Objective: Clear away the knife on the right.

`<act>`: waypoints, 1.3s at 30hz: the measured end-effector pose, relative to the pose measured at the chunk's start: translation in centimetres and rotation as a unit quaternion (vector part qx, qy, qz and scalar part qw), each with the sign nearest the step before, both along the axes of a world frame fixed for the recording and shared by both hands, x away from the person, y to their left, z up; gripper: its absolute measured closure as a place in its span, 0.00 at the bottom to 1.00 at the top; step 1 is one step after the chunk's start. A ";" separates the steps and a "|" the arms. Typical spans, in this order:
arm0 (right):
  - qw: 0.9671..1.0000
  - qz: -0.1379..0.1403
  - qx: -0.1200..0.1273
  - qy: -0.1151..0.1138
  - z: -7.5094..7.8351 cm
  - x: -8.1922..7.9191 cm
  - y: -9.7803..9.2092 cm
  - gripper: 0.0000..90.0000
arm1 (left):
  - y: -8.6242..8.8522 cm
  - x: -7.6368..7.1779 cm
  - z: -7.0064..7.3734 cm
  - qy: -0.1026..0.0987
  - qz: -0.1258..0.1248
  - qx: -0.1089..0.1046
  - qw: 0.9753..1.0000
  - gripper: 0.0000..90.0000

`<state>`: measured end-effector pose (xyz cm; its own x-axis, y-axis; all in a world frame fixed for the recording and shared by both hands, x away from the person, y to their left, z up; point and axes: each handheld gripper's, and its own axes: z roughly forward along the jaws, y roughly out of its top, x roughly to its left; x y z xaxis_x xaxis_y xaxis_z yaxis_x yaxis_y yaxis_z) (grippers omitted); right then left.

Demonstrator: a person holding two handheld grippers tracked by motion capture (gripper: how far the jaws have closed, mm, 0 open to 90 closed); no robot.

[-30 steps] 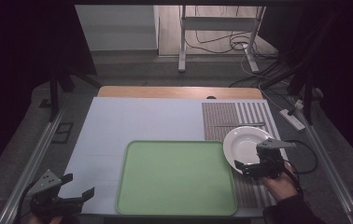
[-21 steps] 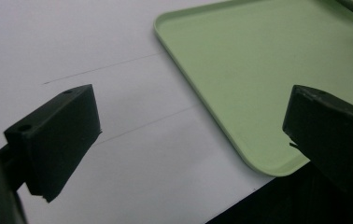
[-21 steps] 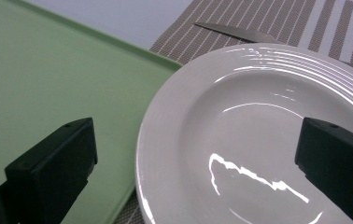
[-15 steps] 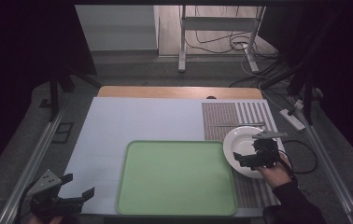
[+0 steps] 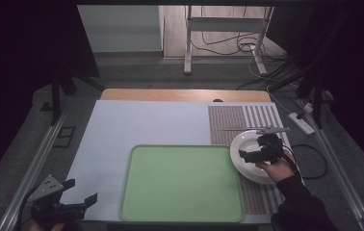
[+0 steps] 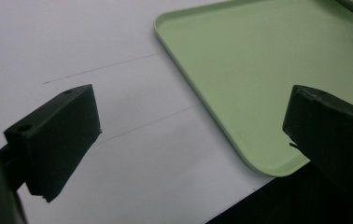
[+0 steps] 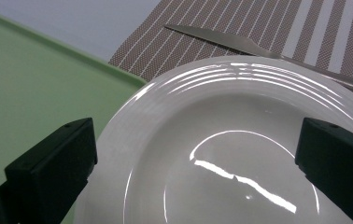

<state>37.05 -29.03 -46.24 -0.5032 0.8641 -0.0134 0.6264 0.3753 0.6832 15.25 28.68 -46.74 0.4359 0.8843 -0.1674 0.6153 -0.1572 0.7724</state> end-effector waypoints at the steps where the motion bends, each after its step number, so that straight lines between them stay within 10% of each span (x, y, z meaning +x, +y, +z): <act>1: 1.000 -0.001 -0.001 0.000 0.0 0.2 0.0 0.00 | 0.0 0.0 0.0 0.000 0.000 0.000 1.000 0.04; 39: 0.998 -0.060 -0.022 0.010 -1.1 7.0 -1.4 0.00 | 0.0 0.0 0.0 -0.001 0.000 0.000 1.000 0.04</act>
